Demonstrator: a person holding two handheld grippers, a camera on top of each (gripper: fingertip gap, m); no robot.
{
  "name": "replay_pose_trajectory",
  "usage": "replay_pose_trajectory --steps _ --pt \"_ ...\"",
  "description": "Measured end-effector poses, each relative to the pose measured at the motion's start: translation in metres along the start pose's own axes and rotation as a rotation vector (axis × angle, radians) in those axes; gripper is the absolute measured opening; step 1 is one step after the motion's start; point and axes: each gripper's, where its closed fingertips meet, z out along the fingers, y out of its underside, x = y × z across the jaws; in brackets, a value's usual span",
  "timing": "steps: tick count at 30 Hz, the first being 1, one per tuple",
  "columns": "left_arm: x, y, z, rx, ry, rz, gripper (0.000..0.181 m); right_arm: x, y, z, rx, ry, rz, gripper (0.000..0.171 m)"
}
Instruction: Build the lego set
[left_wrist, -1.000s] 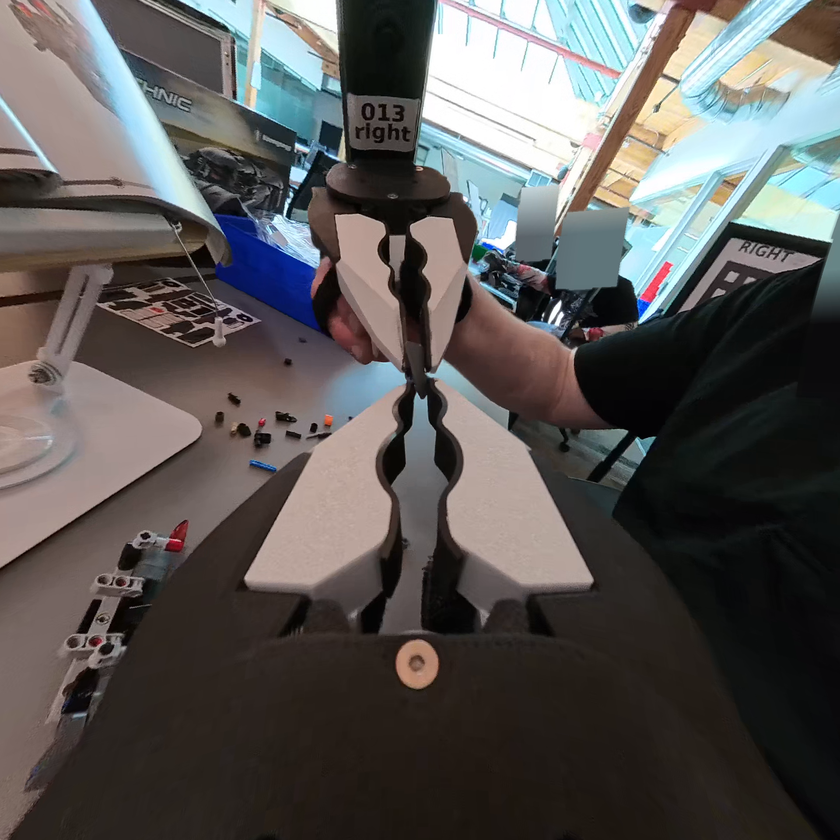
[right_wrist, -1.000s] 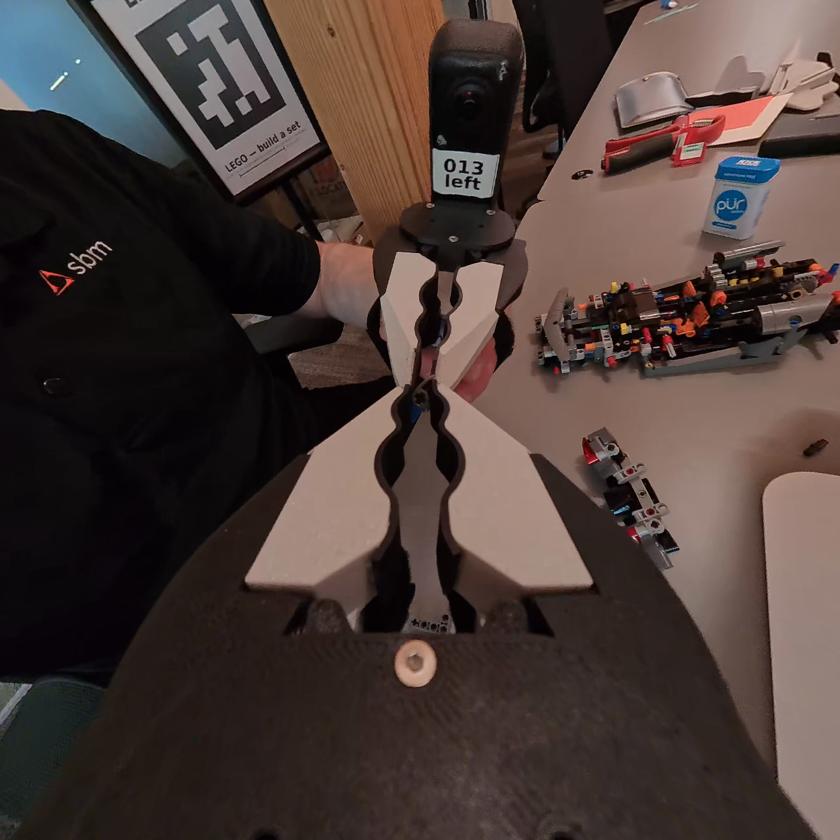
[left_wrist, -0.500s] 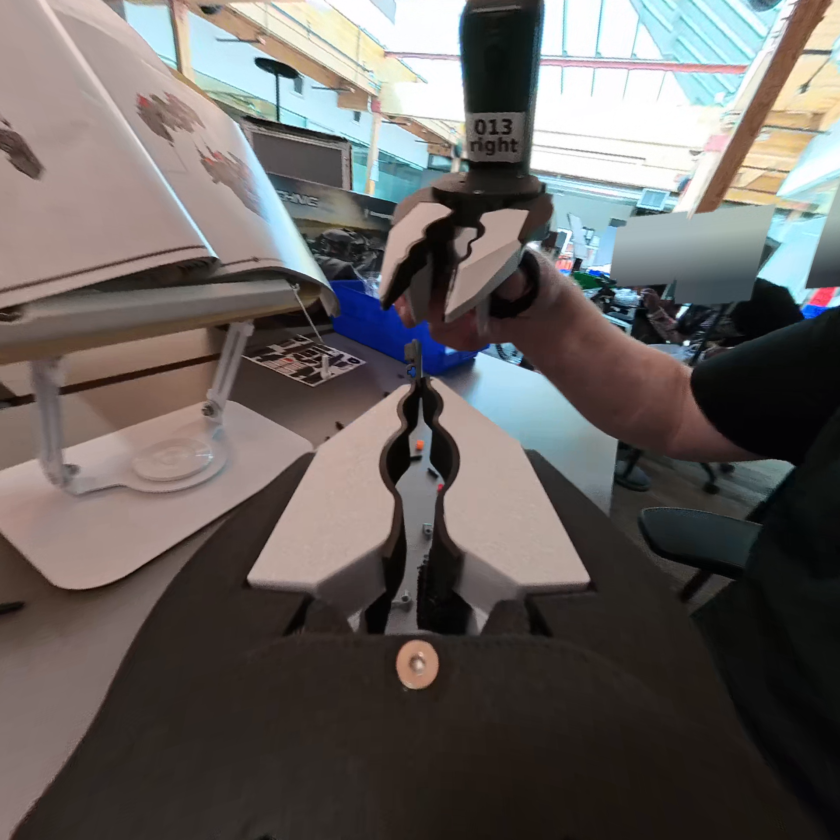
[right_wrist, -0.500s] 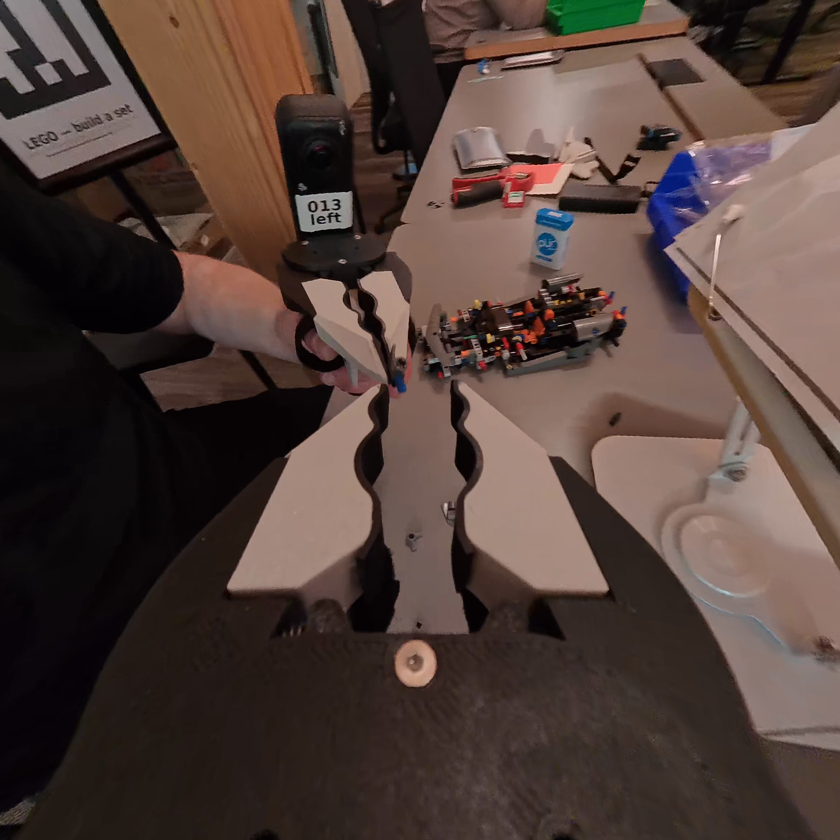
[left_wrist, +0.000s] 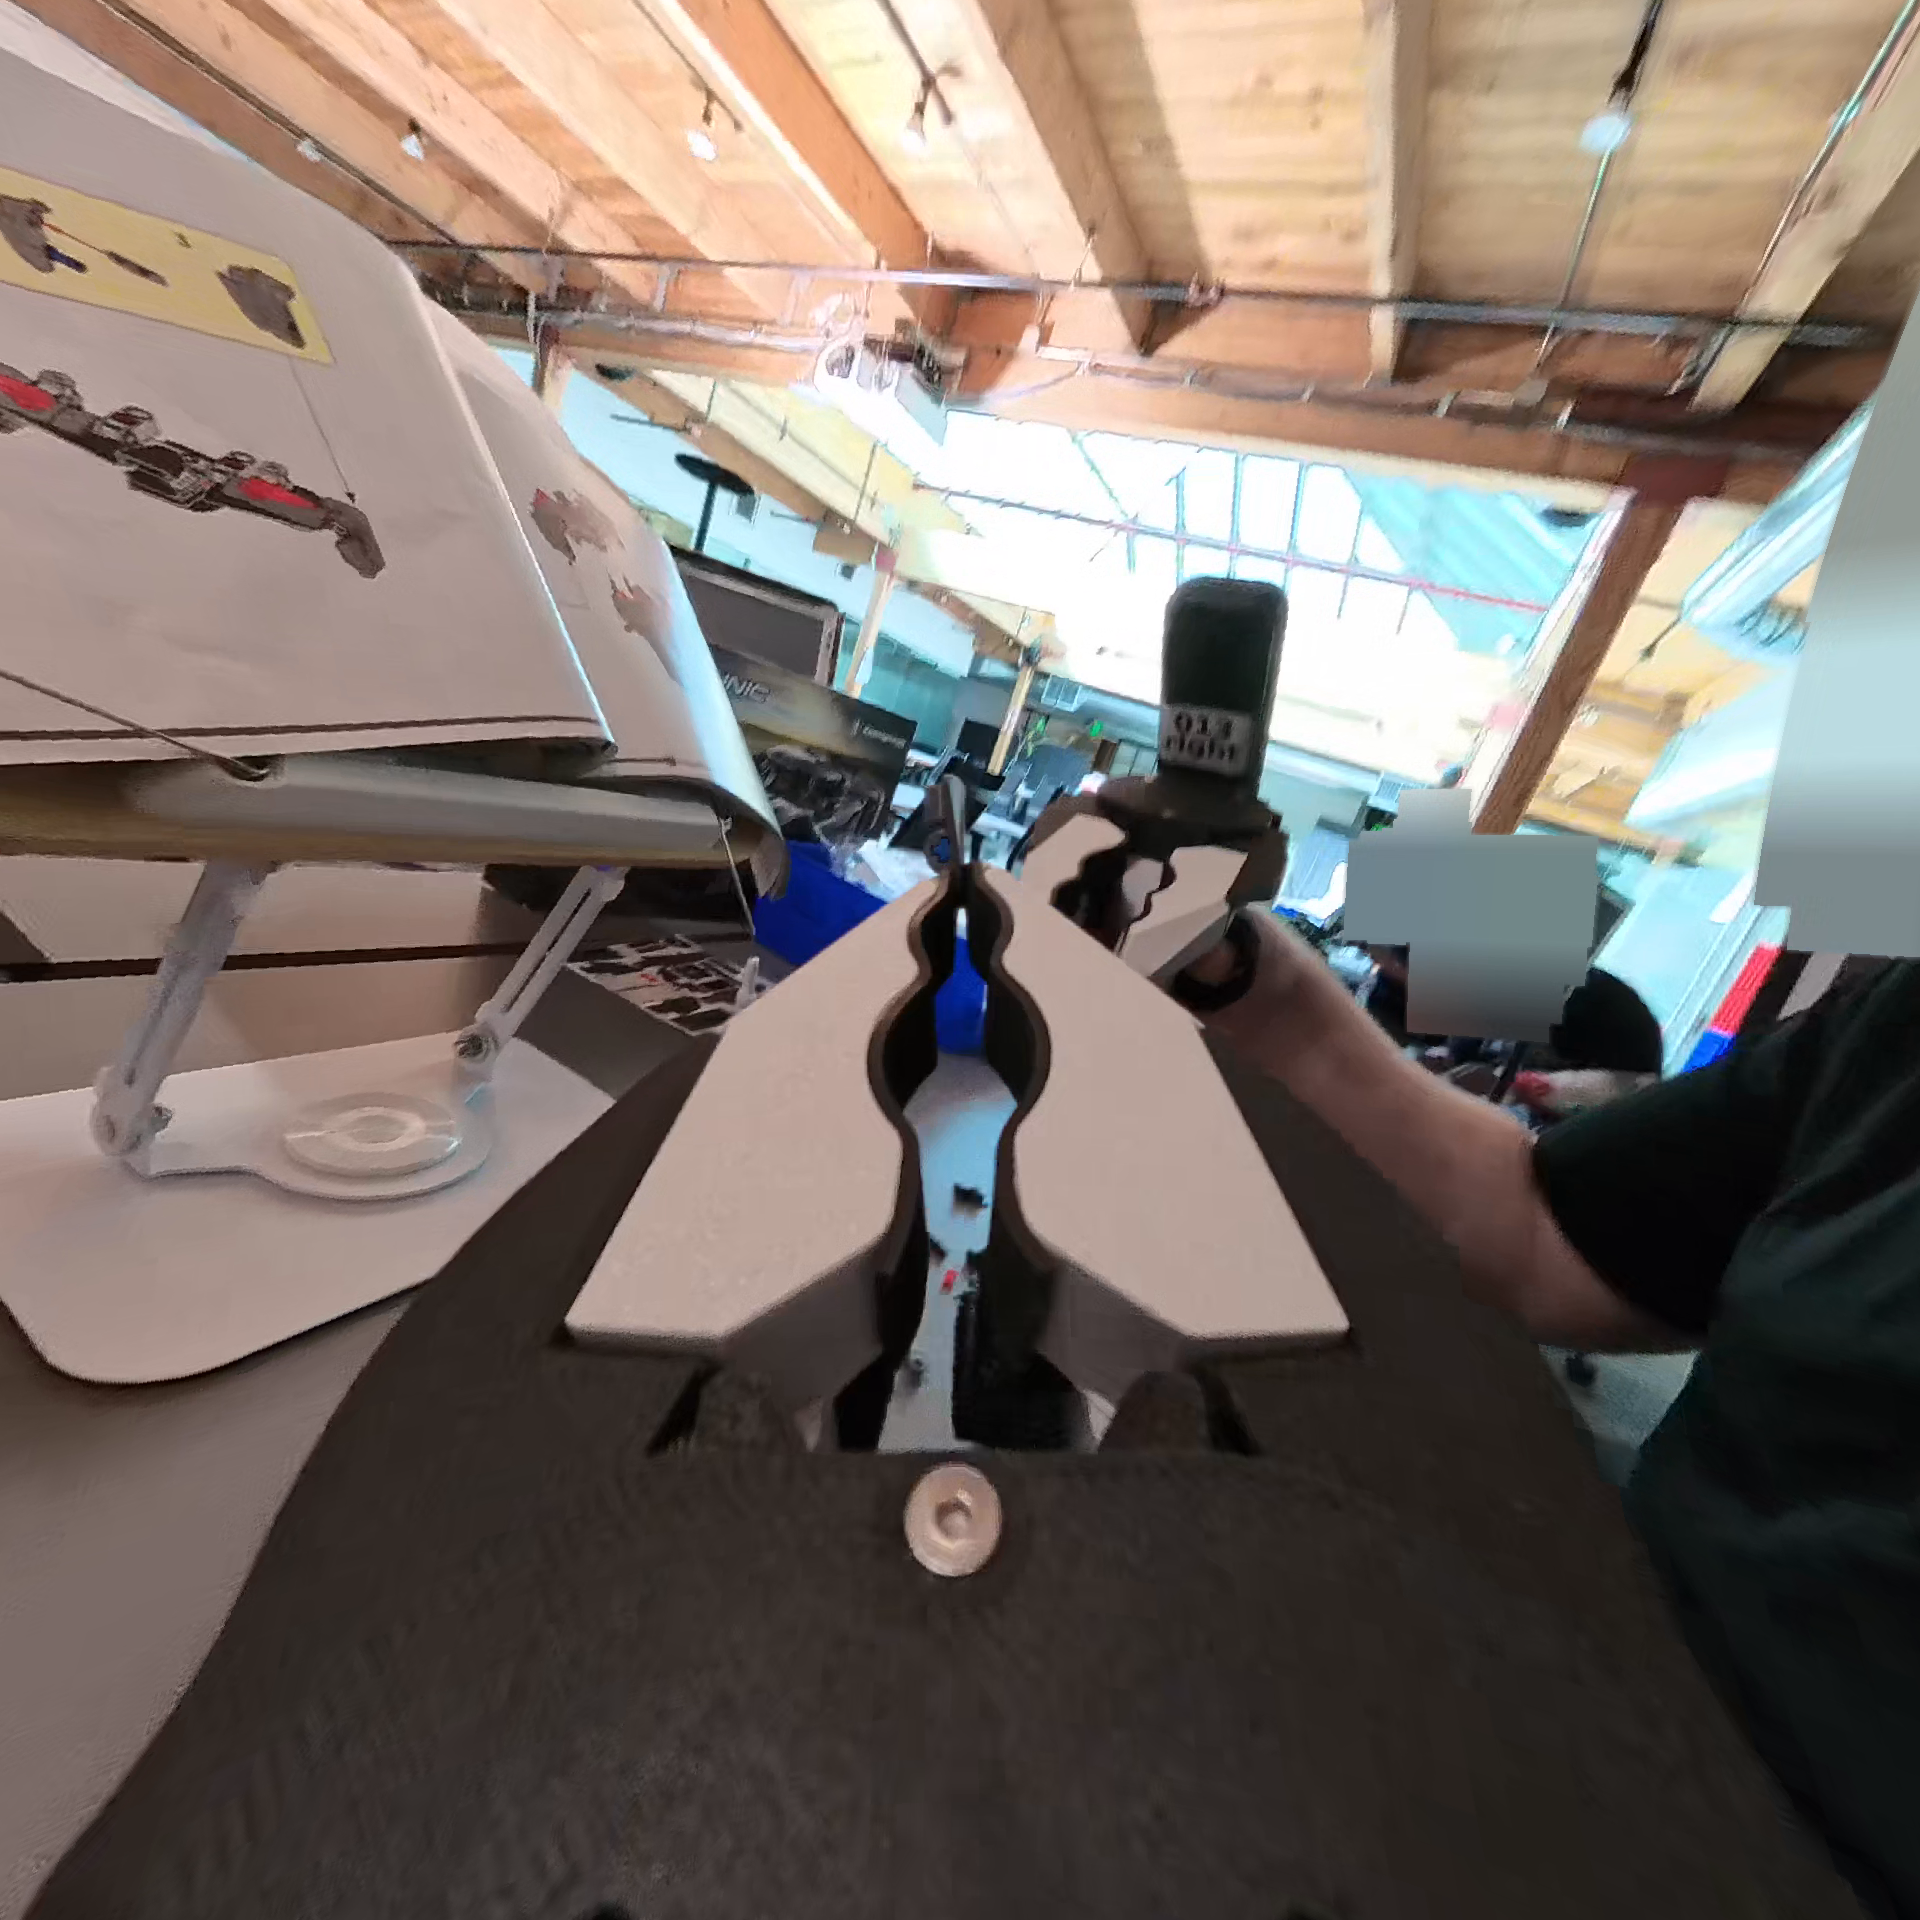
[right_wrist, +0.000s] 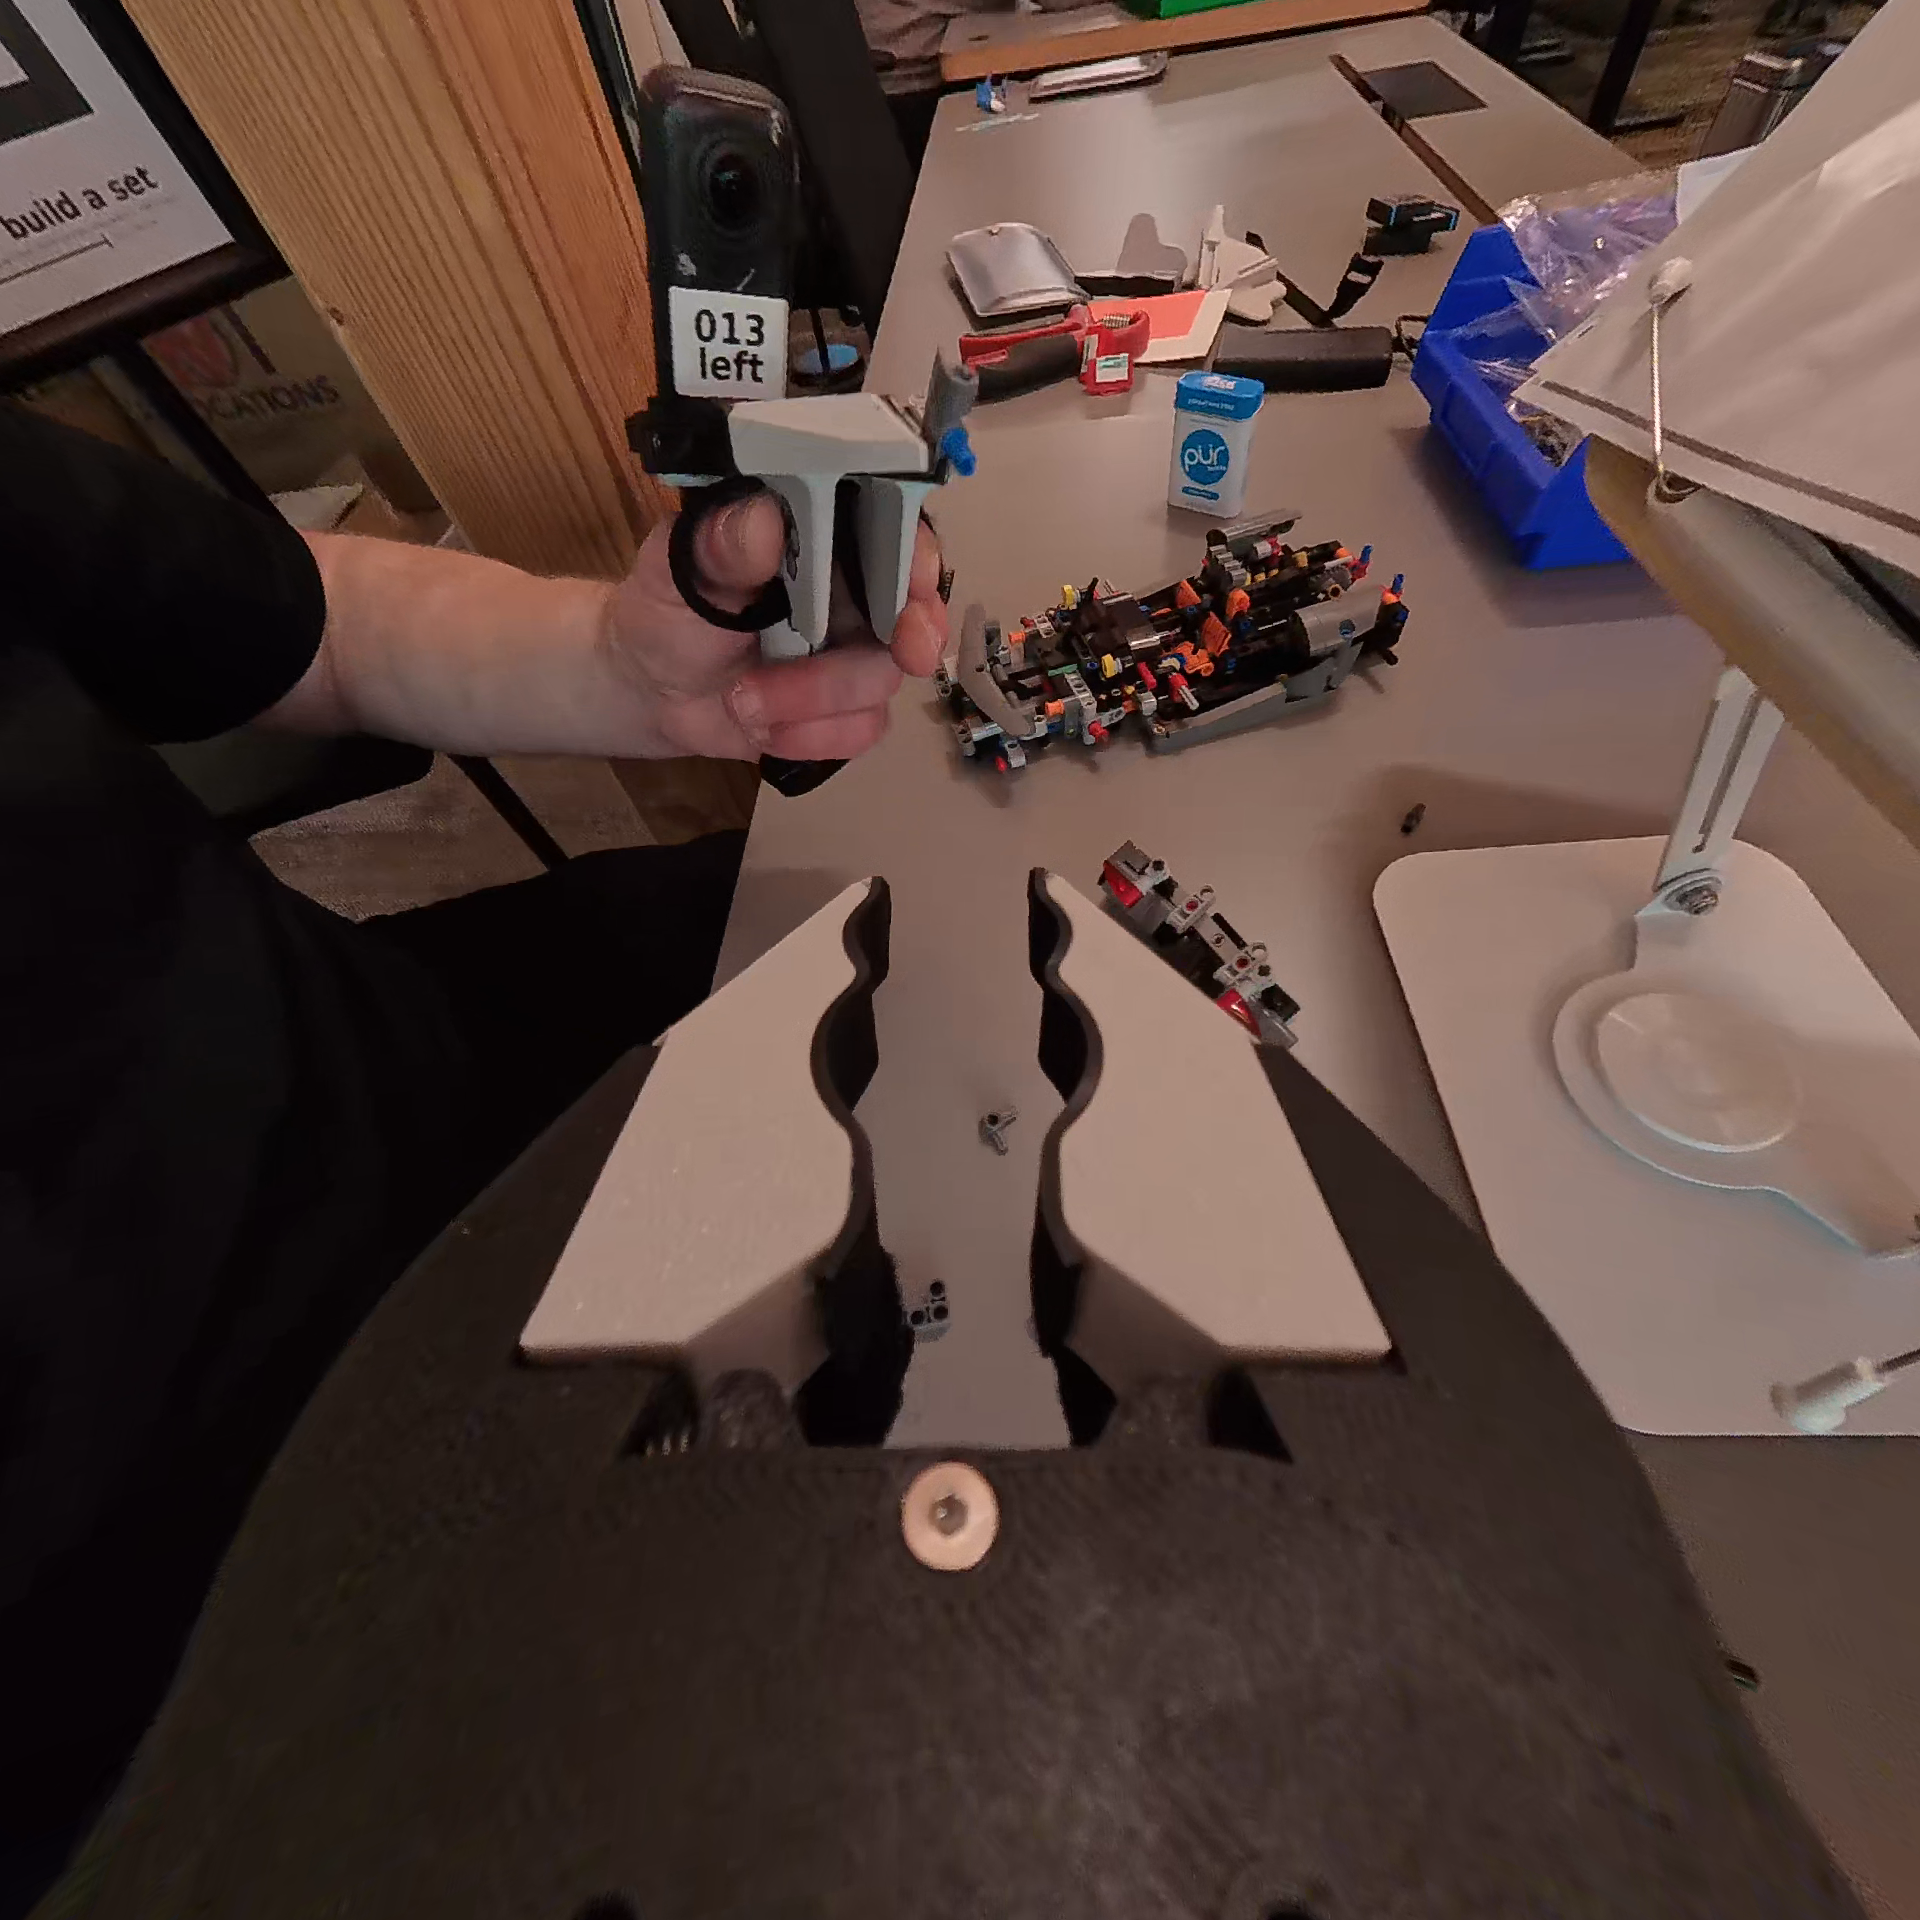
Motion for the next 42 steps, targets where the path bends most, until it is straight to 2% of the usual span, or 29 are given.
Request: replay_pose_trajectory --steps 5,11,16,20,25,36,42 --pt "0.001 -0.008 -0.005 0.058 0.011 -0.058 0.0 -0.007 0.002 0.0 0.014 -0.003 0.015 0.024" --pt "0.009 -0.01 -0.009 0.059 0.031 -0.043 0.0 -0.009 0.008 0.0 0.0 0.017 0.015 0.025" --pt "0.017 -0.008 -0.016 0.041 0.051 -0.039 0.0 0.004 0.036 0.004 -0.128 0.104 -0.04 0.025" --pt "0.02 -0.001 -0.025 0.02 0.054 -0.049 0.0 0.009 0.061 0.011 -0.236 0.129 -0.09 0.017" --pt "0.018 0.007 -0.04 0.004 0.035 -0.084 0.0 0.015 0.086 0.019 -0.335 0.146 -0.107 0.017" --pt "0.013 0.03 -0.041 -0.046 0.059 -0.122 0.0 0.002 0.138 0.061 -0.496 0.051 -0.105 0.021" --pt "0.006 0.049 -0.041 -0.13 0.006 -0.008 0.0 0.006 0.153 0.087 -0.557 0.082 -0.152 0.018"
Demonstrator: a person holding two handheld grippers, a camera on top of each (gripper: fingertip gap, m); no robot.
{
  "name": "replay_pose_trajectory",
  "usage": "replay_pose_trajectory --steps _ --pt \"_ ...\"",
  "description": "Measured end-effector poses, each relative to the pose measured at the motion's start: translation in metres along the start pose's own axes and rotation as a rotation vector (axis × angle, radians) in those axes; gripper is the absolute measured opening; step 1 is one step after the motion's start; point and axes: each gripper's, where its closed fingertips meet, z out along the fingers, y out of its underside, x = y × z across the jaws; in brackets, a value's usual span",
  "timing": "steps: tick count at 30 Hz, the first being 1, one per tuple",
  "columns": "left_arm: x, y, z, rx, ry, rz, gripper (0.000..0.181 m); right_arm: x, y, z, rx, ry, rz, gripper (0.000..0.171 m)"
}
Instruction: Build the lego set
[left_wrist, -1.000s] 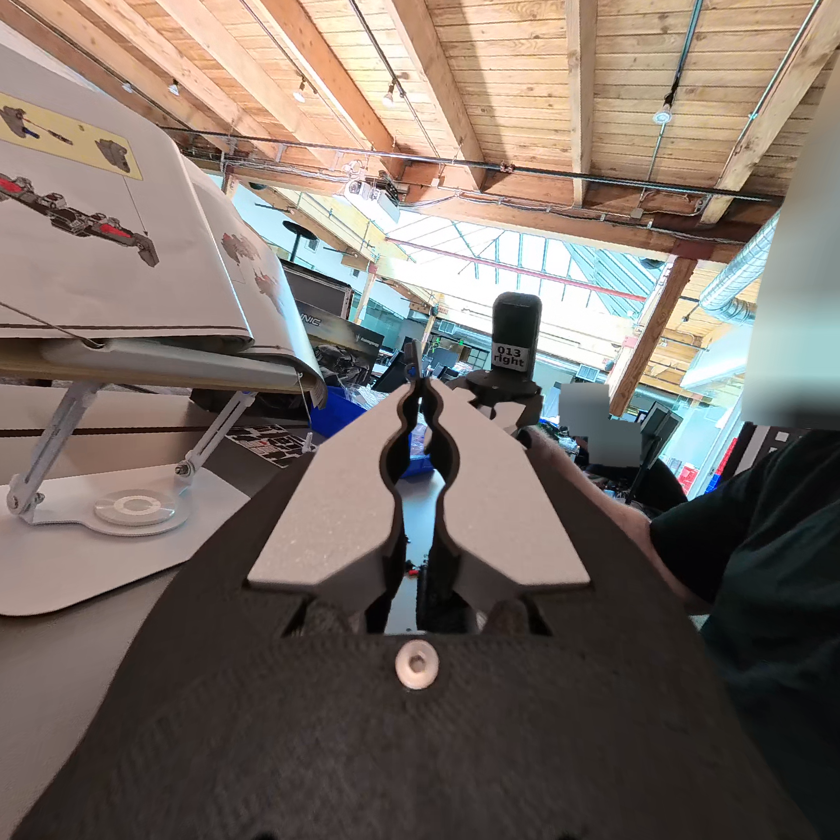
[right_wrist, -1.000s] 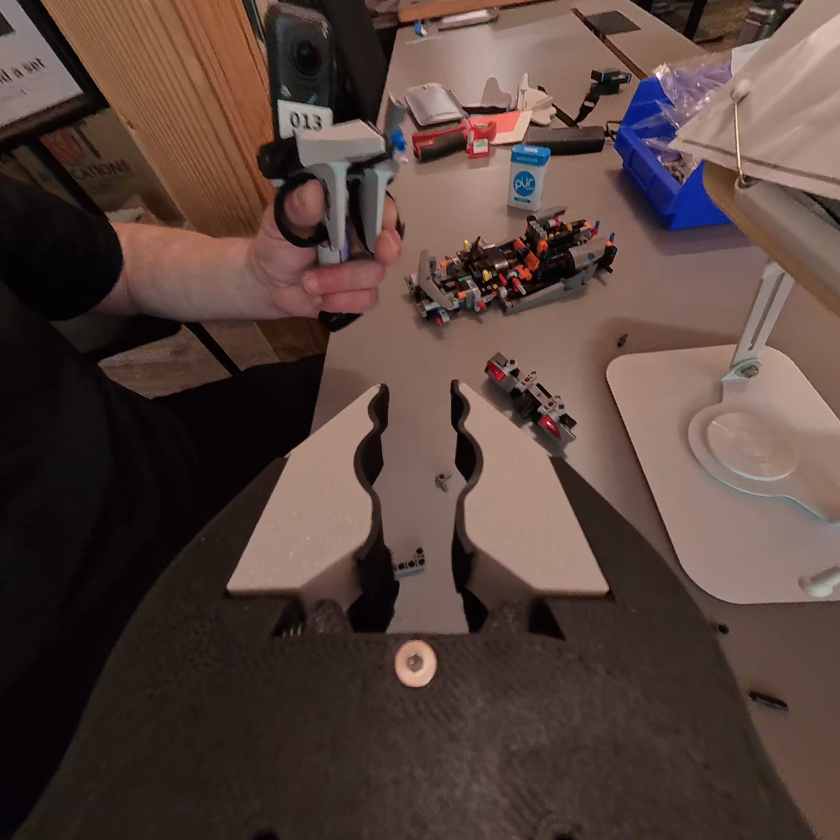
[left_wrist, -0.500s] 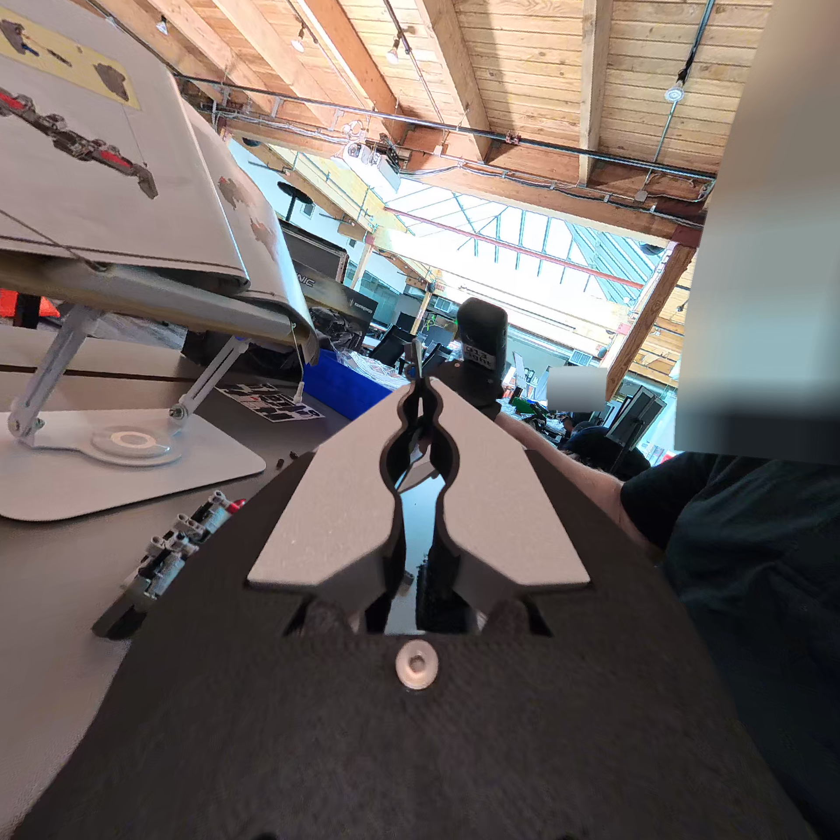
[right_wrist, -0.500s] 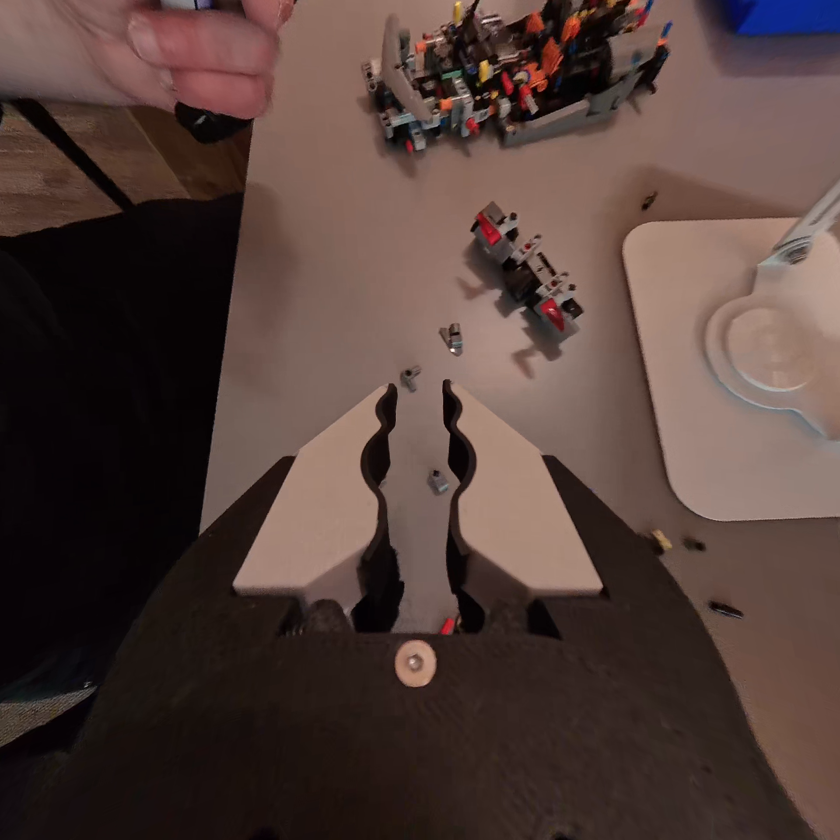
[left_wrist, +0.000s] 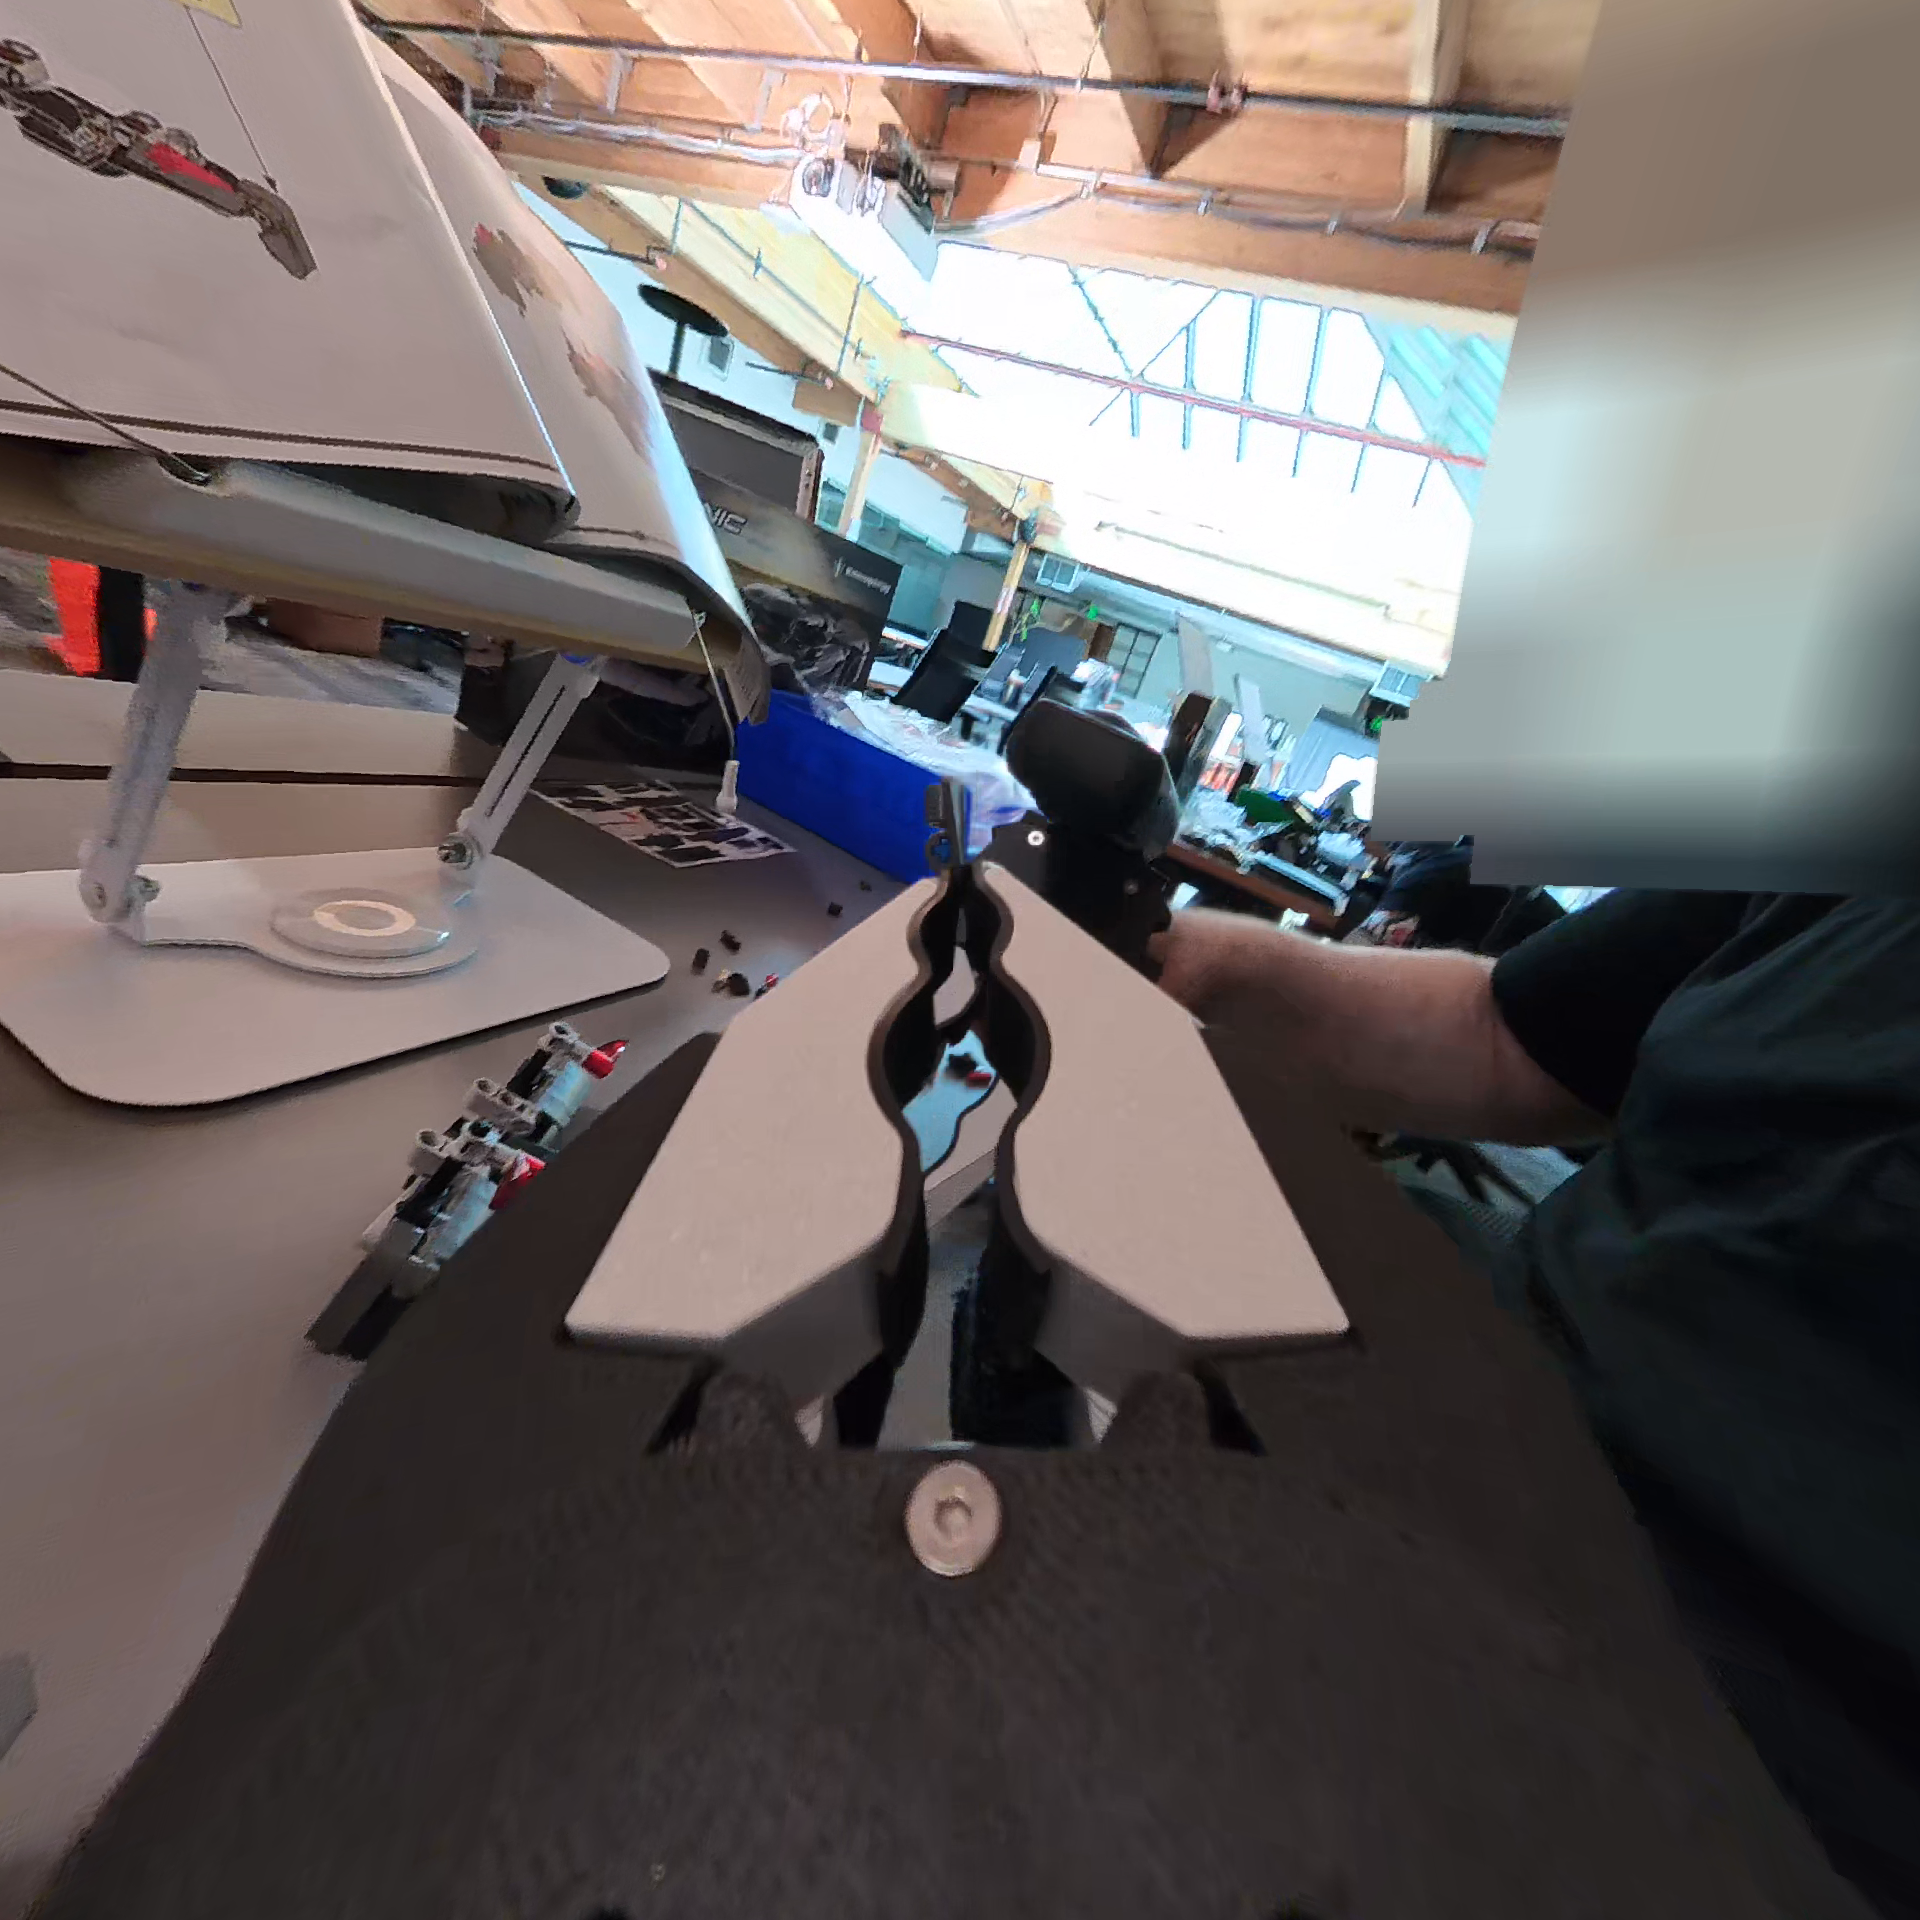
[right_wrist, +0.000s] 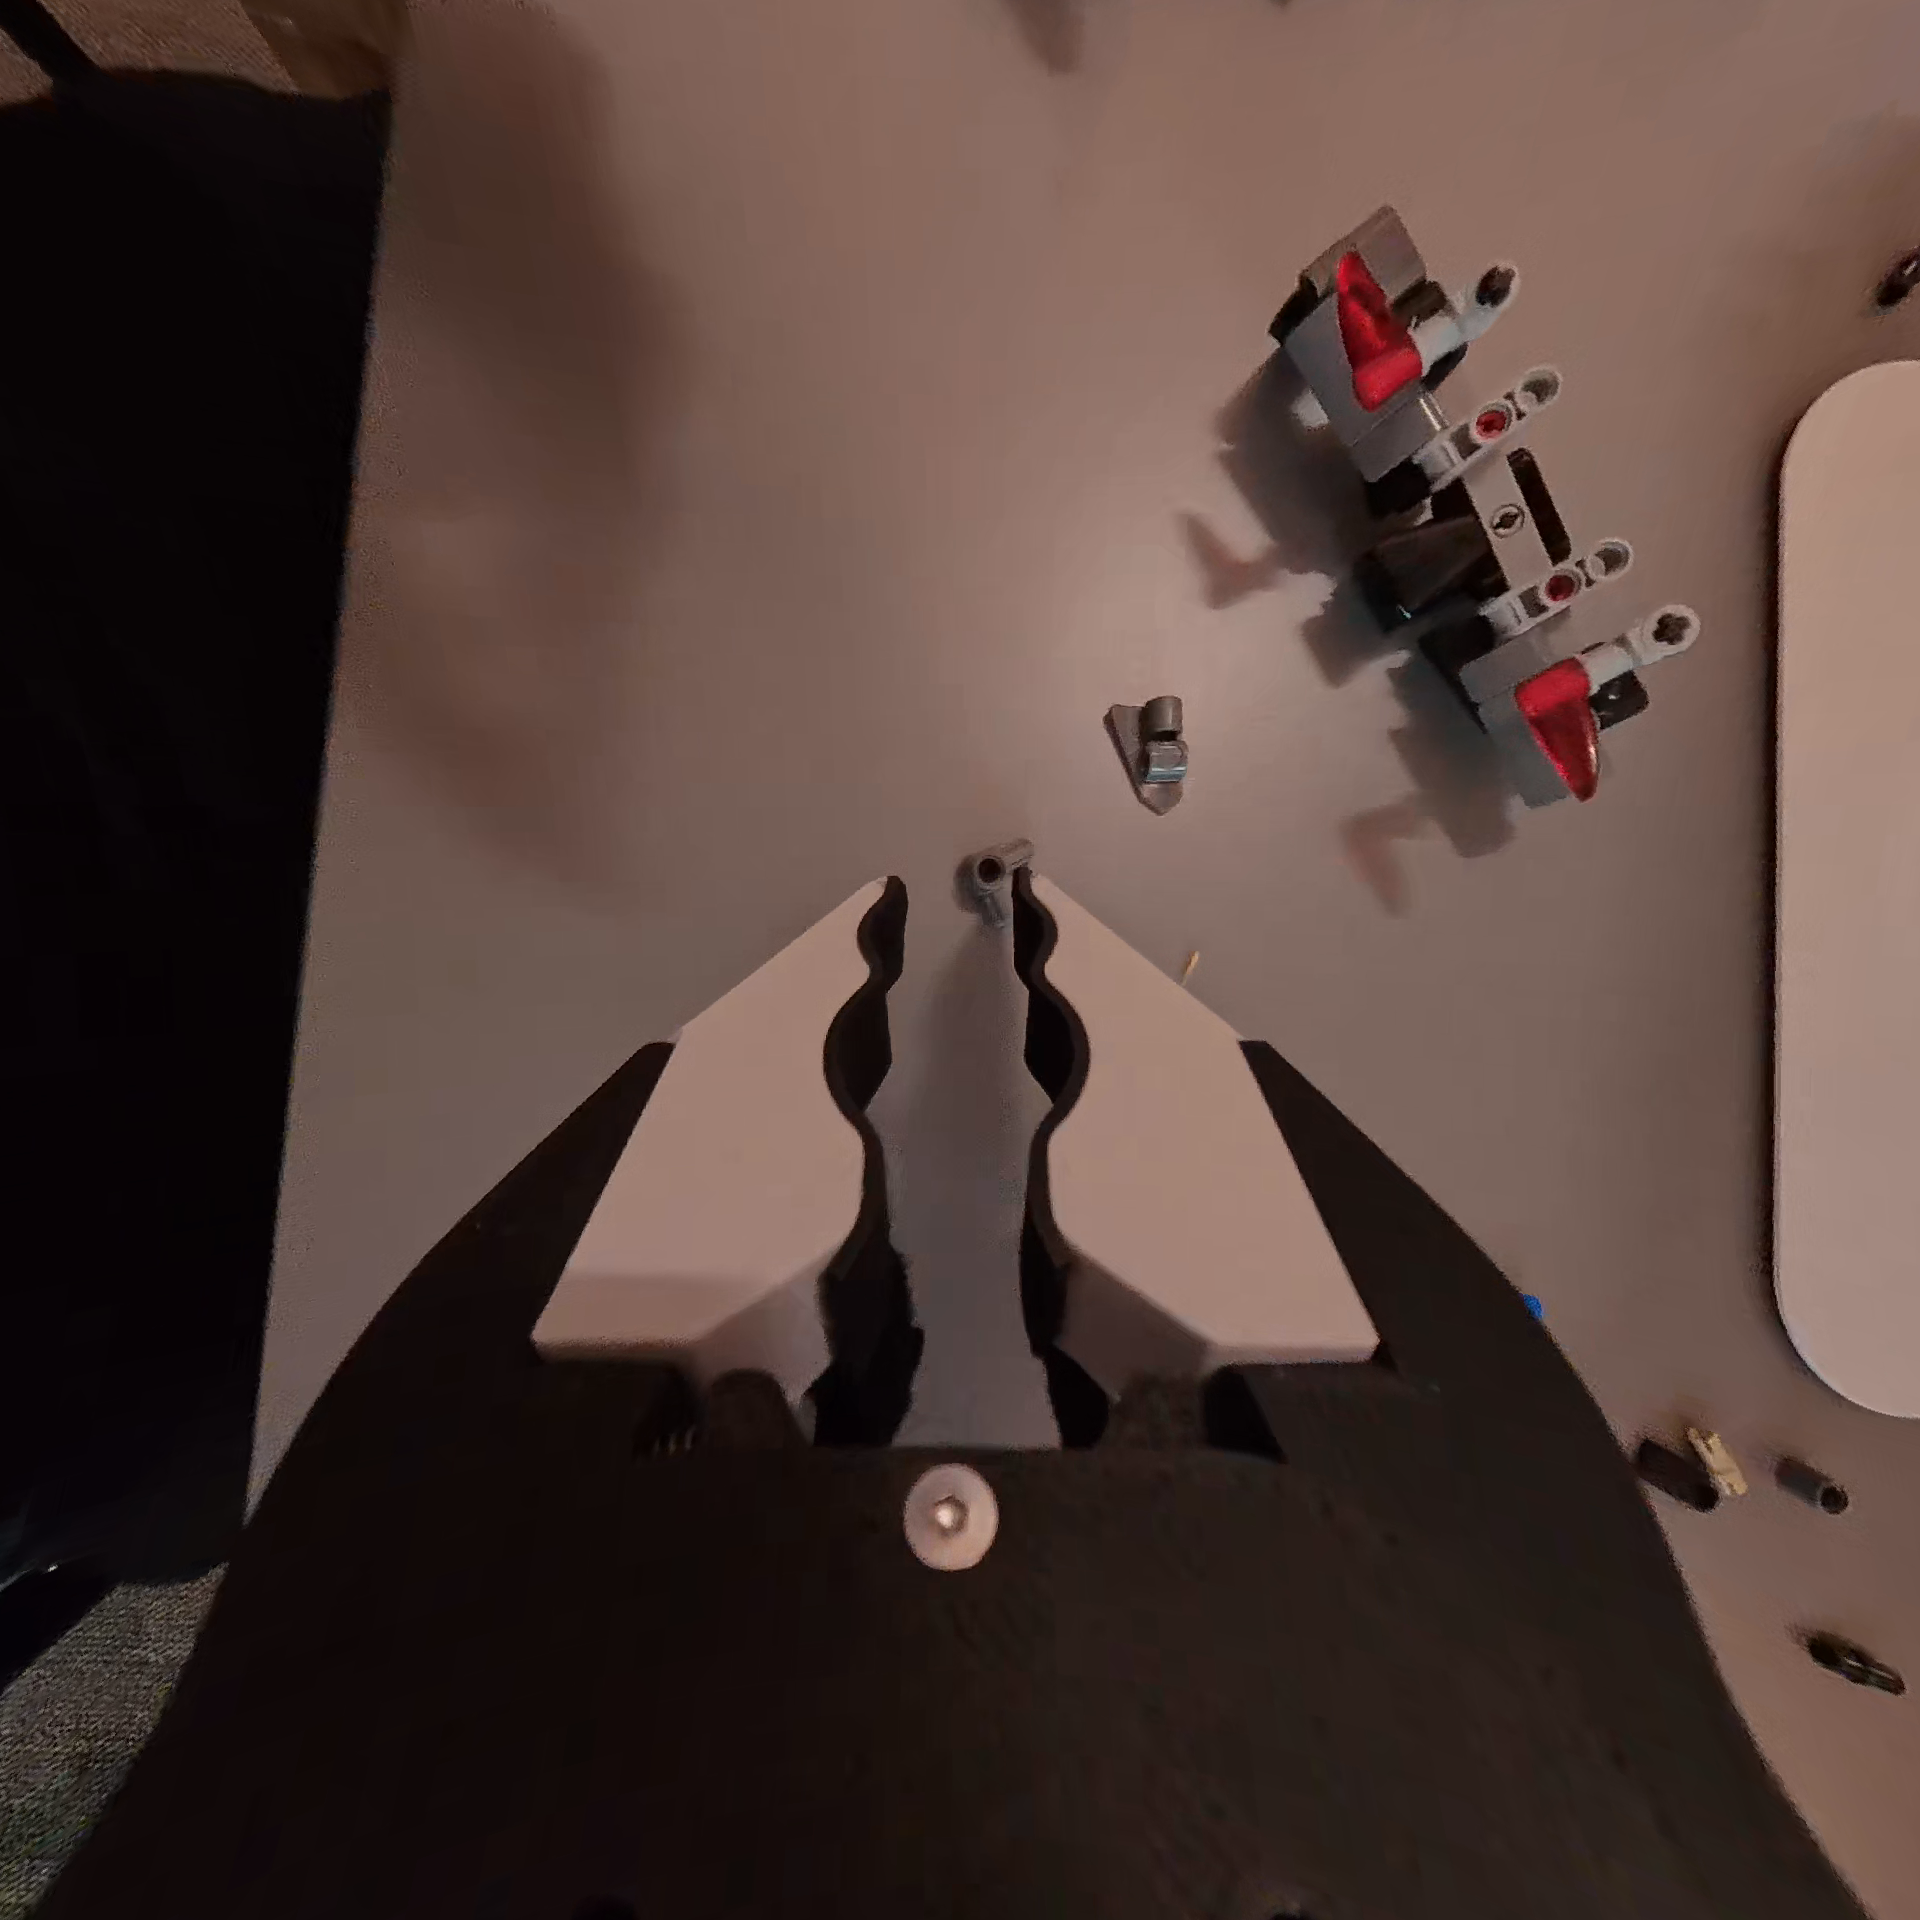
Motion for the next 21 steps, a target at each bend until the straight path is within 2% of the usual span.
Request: replay_pose_trajectory --steps 6,12,15,19,21 --pt "-0.003 0.013 0.004 -0.06 -0.031 0.09 0.0 0.004 0.001 0.013 -0.029 -0.005 0.02 0.007" --pt "-0.011 0.02 0.005 -0.091 -0.072 0.136 0.0 0.005 -0.003 0.009 0.017 -0.024 0.063 0.006" --pt "-0.018 0.026 0.005 -0.14 -0.152 0.248 0.0 0.006 -0.032 -0.013 0.229 -0.092 0.18 0.005" --pt "-0.019 0.03 0.007 -0.191 -0.229 0.446 0.0 -0.001 -0.1 -0.088 0.705 -0.325 0.334 0.005" --pt "-0.017 0.029 0.009 -0.203 -0.249 0.56 0.0 -0.005 -0.119 -0.112 0.842 -0.443 0.379 0.005"
